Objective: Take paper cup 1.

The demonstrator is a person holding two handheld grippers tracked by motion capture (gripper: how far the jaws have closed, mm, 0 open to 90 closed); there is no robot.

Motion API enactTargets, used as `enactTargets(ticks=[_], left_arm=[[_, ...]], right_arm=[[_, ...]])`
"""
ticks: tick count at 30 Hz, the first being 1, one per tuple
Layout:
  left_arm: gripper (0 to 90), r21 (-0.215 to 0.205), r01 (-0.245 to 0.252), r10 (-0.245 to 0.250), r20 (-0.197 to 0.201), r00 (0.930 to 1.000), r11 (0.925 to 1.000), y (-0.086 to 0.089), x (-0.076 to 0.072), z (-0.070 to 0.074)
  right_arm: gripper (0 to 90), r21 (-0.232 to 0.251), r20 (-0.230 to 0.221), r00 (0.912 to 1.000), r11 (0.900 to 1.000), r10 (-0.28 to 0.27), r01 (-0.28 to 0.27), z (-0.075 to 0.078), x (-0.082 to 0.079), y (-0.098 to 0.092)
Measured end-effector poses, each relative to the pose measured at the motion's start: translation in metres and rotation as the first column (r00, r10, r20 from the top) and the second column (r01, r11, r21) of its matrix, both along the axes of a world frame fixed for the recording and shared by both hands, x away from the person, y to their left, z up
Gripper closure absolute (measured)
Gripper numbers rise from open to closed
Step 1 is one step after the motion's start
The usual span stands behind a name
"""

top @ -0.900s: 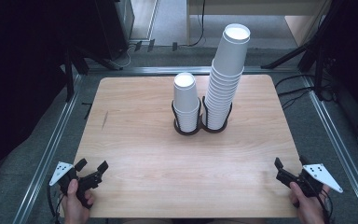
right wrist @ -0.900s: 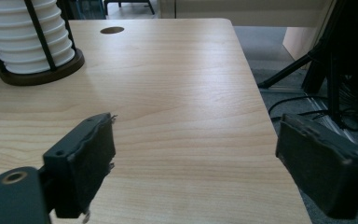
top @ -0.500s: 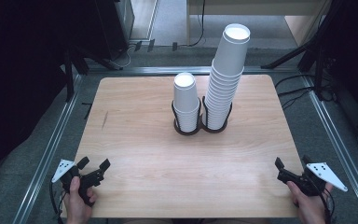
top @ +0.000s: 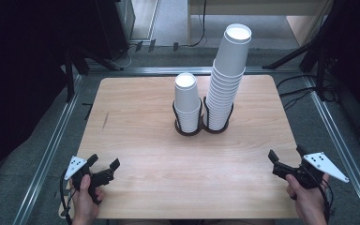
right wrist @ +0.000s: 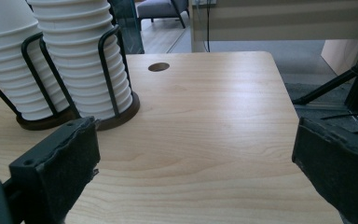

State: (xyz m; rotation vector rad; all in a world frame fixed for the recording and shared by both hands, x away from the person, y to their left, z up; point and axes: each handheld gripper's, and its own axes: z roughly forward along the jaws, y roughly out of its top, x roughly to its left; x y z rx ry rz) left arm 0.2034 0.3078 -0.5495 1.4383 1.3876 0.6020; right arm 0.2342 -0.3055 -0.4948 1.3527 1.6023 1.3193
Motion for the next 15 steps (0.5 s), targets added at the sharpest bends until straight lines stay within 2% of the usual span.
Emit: enactTargets(ticks=[4,8,13,15], left_arm=[[0.0,-0.019,0.002,-0.002,0.007,1.0000,0.9998,0.002,-0.001,-0.001],[0.0,0.001,0.013,-0.013,0.012,0.9998,0.9999,-0.001,-0.001,-0.001],[0.0,0.017,0.004,-0.005,0.016,0.9999,0.9998,-0.003,-0.001,0.001],[0.0,0.004,0.008,-0.008,0.013,0.9999,1.0000,-0.004,0.000,0.002]], right_arm=[[0.9,0.005,-0.002,1.0000,1.000,0.009,-0.009,0.010,0.005,0.007],[0.9,0.000,0.017,0.9998,1.000,0.013,-0.013,0.021,0.011,0.014],[0.9,0.000,0.026,0.9996,1.000,0.008,-0.008,0.039,0.022,0.023],[0.9,-0.001,0.032,0.9994,1.000,0.012,-0.012,0.047,0.026,0.026]])
